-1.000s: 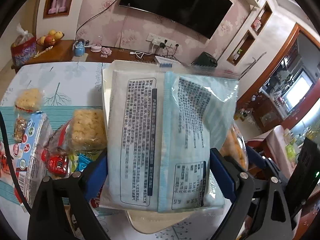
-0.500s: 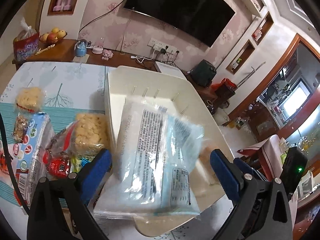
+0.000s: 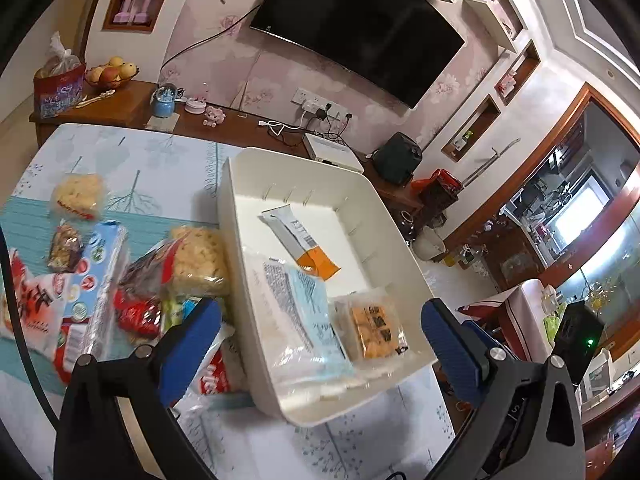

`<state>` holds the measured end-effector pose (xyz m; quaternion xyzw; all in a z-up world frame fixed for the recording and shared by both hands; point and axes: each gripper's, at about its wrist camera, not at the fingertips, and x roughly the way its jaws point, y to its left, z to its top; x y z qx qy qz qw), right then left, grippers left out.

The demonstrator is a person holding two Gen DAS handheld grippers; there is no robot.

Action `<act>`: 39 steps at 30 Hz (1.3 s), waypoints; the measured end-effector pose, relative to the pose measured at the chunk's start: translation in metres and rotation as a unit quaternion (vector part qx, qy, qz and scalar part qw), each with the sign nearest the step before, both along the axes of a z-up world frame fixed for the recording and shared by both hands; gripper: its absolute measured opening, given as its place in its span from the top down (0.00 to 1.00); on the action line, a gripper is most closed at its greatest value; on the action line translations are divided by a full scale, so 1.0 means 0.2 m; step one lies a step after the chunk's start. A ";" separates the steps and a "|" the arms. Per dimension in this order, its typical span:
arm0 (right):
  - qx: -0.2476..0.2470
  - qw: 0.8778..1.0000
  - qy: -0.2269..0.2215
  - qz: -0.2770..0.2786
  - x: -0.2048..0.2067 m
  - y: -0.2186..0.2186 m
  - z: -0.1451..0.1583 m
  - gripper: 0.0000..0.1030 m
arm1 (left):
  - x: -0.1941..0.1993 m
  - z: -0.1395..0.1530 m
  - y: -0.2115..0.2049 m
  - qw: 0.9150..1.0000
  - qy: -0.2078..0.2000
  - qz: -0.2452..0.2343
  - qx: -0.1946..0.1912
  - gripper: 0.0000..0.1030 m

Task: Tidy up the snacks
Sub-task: 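Release both packs in the bin and withdraw both grippers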

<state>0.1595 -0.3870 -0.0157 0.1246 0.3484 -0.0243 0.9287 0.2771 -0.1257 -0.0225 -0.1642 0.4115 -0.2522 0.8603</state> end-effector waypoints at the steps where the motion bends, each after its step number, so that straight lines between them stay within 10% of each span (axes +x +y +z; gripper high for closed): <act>1: 0.001 1.000 0.002 0.001 -0.01 0.01 0.00 0.15 | -0.01 0.00 0.02 1.000 0.001 -0.002 0.001 0.03; 24: 0.022 0.997 0.066 0.036 -0.21 0.39 0.08 0.15 | -0.51 0.27 0.52 0.986 -0.074 0.081 0.129 0.03; 39: 0.028 0.991 0.088 0.099 -0.27 0.80 -0.03 0.15 | -0.49 0.18 0.77 0.982 -0.013 0.104 0.159 0.03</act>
